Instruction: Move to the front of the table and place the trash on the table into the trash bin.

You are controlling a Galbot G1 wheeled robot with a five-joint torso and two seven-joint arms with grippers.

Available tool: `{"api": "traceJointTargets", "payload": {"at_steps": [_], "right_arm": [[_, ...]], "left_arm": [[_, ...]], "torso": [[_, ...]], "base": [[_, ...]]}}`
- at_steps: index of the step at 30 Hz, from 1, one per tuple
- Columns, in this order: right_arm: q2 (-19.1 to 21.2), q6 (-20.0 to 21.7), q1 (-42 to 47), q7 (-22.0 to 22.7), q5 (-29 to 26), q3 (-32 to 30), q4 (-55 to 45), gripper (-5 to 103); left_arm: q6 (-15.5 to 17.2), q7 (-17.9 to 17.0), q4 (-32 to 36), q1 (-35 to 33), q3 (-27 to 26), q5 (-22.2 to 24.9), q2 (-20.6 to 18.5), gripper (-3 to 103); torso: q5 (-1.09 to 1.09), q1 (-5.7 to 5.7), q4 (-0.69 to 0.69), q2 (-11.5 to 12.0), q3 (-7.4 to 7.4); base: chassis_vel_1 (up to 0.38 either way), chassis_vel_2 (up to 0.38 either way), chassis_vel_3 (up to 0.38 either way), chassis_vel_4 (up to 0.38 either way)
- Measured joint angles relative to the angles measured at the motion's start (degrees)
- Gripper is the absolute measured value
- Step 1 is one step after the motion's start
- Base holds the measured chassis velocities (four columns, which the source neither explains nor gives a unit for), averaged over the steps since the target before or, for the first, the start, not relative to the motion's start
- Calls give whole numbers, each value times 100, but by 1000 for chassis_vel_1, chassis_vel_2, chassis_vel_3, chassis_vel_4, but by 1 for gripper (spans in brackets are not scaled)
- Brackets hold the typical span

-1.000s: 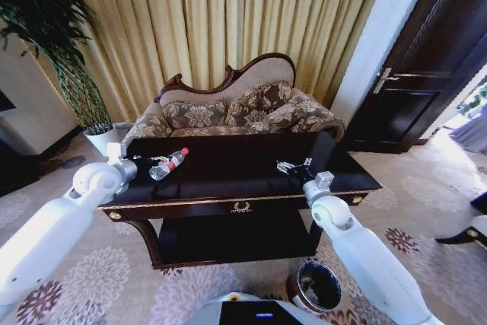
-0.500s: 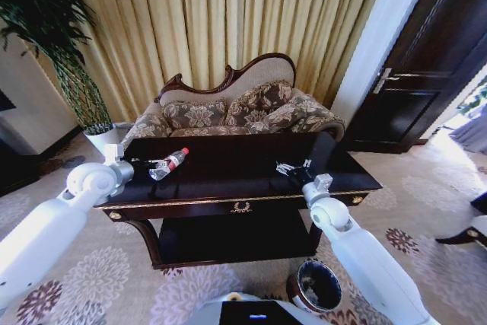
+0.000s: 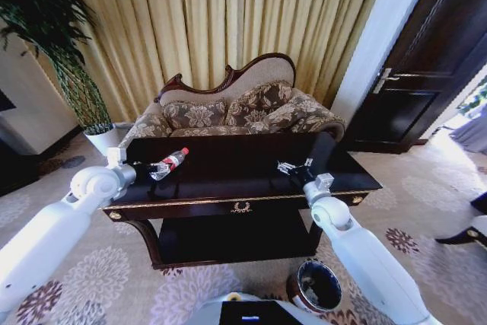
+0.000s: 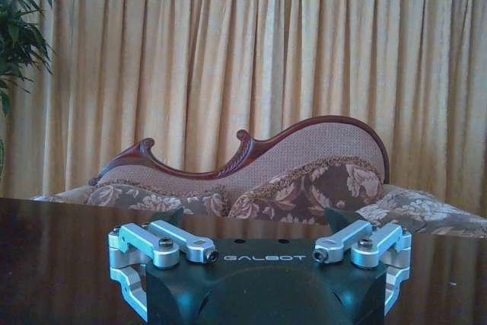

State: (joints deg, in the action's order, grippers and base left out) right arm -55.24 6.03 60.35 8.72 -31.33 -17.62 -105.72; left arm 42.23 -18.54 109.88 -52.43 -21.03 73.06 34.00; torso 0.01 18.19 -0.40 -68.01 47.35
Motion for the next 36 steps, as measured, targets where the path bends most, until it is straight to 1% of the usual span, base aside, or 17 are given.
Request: {"api": "traceJointTargets", "payload": {"at_steps": [9, 10, 11, 13, 14, 15, 16, 18, 19, 21, 22, 24, 28, 29, 32, 33, 36], "right_arm": [[-28, -53, -6, 1, 40, 12, 47, 100], [-31, -57, -7, 0, 42, 12, 52, 100], [-32, -57, -10, -3, 43, 12, 55, 100], [-32, -59, -12, -6, 43, 11, 55, 100], [-33, -65, -18, -11, 43, 9, 55, 100], [-33, -65, -18, -11, 43, 9, 55, 100], [-32, -73, -18, -13, 43, 5, 55, 100], [-33, -86, -16, -27, 43, -4, 55, 100], [-32, -99, -10, -41, 43, -17, 55, 100], [-32, -117, -5, -47, 43, -21, 55, 100], [-32, -137, 4, -51, 41, -27, 55, 100], [-32, -152, 11, -57, 39, -35, 53, 100], [-17, -230, 8, -74, 38, -73, 55, 100], [-17, -230, 8, -74, 38, -73, 55, 100], [4, -245, -21, -71, 37, -90, 62, 100], [4, -245, -21, -71, 37, -90, 62, 100], [-1, -255, -23, -39, 37, -96, 60, 100]], "left_arm": [[-5, 8, 37, -258, -198, -13, 26, 100], [-5, 10, 47, -289, -221, -13, 26, 102], [-7, 15, 58, -324, -247, -13, 26, 100], [-7, 21, 63, -341, -260, -13, 24, 100], [-8, 28, 67, -358, -278, -9, 19, 95], [-8, 28, 67, -358, -278, -9, 19, 95], [-9, 28, 68, -357, -279, -5, 19, 92], [-9, 27, 69, -352, -279, -2, 27, 92], [-9, 26, 74, -346, -279, 0, 33, 81], [-10, 24, 80, -345, -276, 2, 40, 81], [-14, 23, 93, -352, -275, 5, 47, 70], [-18, 22, 104, -365, -276, 6, 48, 70], [-21, 31, 133, -397, -311, 22, 42, 48], [-21, 31, 133, -397, -311, 22, 42, 48], [-19, 58, 152, -409, -336, 32, 32, 39], [-19, 58, 152, -409, -336, 32, 32, 39], [-16, 85, 178, -423, -353, 11, 57, 32]], "torso": [[0, 0, 0, 0, 0], [0, -1, 0, 0, 0], [0, 0, 0, 0, 0], [0, 0, 1, 0, 0], [0, -1, 1, 0, 0], [0, -1, 1, 0, 0], [0, -1, 1, 0, 0], [0, 0, 1, -1, 0], [0, 0, 0, 0, 0], [0, 0, 0, 0, 0], [0, -1, 0, 0, 0], [1, 0, 0, -1, 0], [1, 0, 0, 0, 0], [1, 0, 0, 0, 0], [0, 0, 1, 0, 0], [0, 0, 1, 0, 0], [0, -1, 0, 0, 0]], "base": [[0, 0, 0, 0], [0, 0, 0, 0], [0, 0, 0, 0], [0, 0, 0, 0], [0, 0, 0, 0], [0, 0, 0, 0], [0, 0, 0, 0], [0, 0, 0, 0], [0, 0, 0, 0], [0, 0, 0, 0], [0, 0, 0, 0], [0, 0, 0, 0], [0, 0, 0, 0], [0, 0, 0, 0], [0, 0, 0, 0], [0, 0, 0, 0], [0, 0, 0, 0]]}}
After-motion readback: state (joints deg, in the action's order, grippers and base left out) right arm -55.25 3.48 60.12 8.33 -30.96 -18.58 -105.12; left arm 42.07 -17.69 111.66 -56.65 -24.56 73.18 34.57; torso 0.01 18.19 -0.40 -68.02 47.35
